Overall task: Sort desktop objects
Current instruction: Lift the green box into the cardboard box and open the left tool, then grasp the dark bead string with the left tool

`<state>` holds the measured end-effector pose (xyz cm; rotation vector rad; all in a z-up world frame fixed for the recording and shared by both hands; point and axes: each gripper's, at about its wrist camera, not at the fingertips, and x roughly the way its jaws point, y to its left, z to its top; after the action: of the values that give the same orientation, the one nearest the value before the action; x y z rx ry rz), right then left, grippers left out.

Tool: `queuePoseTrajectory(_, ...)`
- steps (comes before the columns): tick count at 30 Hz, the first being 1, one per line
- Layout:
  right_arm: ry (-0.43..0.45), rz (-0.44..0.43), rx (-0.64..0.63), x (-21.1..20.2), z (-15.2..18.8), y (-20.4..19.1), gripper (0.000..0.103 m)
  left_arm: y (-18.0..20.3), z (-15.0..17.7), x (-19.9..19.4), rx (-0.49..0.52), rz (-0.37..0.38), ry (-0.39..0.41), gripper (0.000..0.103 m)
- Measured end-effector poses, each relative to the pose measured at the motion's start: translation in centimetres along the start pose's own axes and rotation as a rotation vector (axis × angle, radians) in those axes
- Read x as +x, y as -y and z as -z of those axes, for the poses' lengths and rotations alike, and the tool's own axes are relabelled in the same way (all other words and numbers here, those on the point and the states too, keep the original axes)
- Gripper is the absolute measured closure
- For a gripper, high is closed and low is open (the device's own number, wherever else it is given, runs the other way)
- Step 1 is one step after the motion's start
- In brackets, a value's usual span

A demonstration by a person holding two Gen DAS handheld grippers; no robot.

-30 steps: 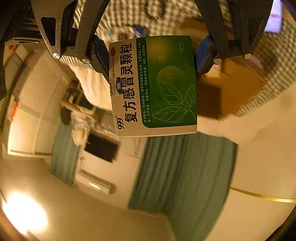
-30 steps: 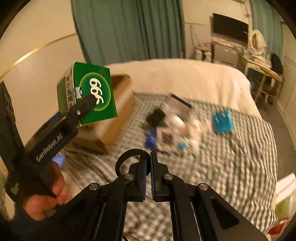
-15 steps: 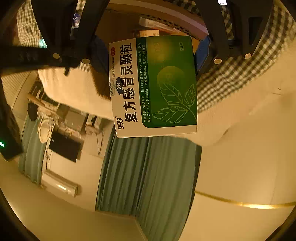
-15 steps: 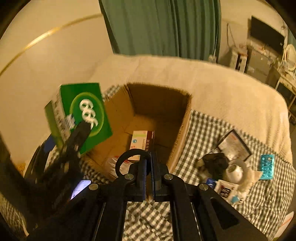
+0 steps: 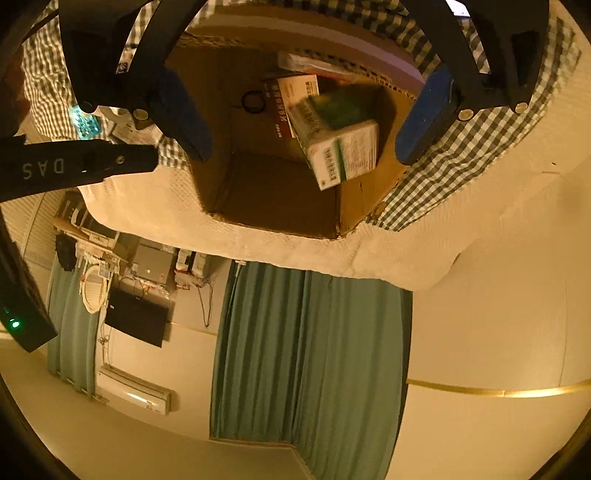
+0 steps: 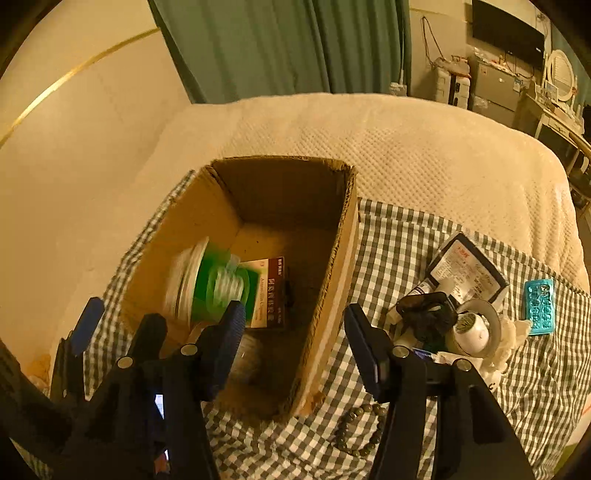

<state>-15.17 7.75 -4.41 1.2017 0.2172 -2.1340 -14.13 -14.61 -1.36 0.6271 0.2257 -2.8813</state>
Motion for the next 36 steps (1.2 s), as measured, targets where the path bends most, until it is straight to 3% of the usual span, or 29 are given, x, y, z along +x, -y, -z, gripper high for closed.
queuePoseTrajectory(7, 0.124, 0.089, -0.038, -7.4, 4.4, 2.8, 0.047, 4.7, 1.4, -4.6, 0.046, 0.130, -0.057, 0.001)
queuePoseTrajectory(14, 0.215, 0.184, 0.001, -12.0, 12.1, 8.4, 0.047, 9.6, 7.4, -5.4, 0.026, 0.207, -0.198, 0.001)
queuePoseTrajectory(23, 0.190, 0.222, 0.074, -9.4, 18.8, 15.1, 0.047, 12.5, 13.2, -1.6, 0.032, 0.217, -0.313, 0.003)
queuePoseTrajectory(28, 0.178, 0.181, 0.143, -7.3, 20.0, 18.9, 0.047, 13.9, 15.3, 0.9, 0.048, 0.202, -0.368, 0.004)
queuePoseTrajectory(33, 0.159, 0.160, 0.134, -4.9, 19.3, 21.1, 0.047, 14.8, 16.4, 4.2, 0.046, 0.167, -0.414, 0.005)
queuePoseTrajectory(34, 0.153, 0.159, 0.129, -4.4, 19.0, 21.4, 0.047, 14.9, 16.7, 4.8, 0.044, 0.157, -0.426, 0.013)
queuePoseTrajectory(36, 0.143, 0.155, 0.121, -3.4, 18.3, 22.2, 0.047, 14.8, 17.4, 5.9, 0.032, 0.156, -0.470, 0.045)
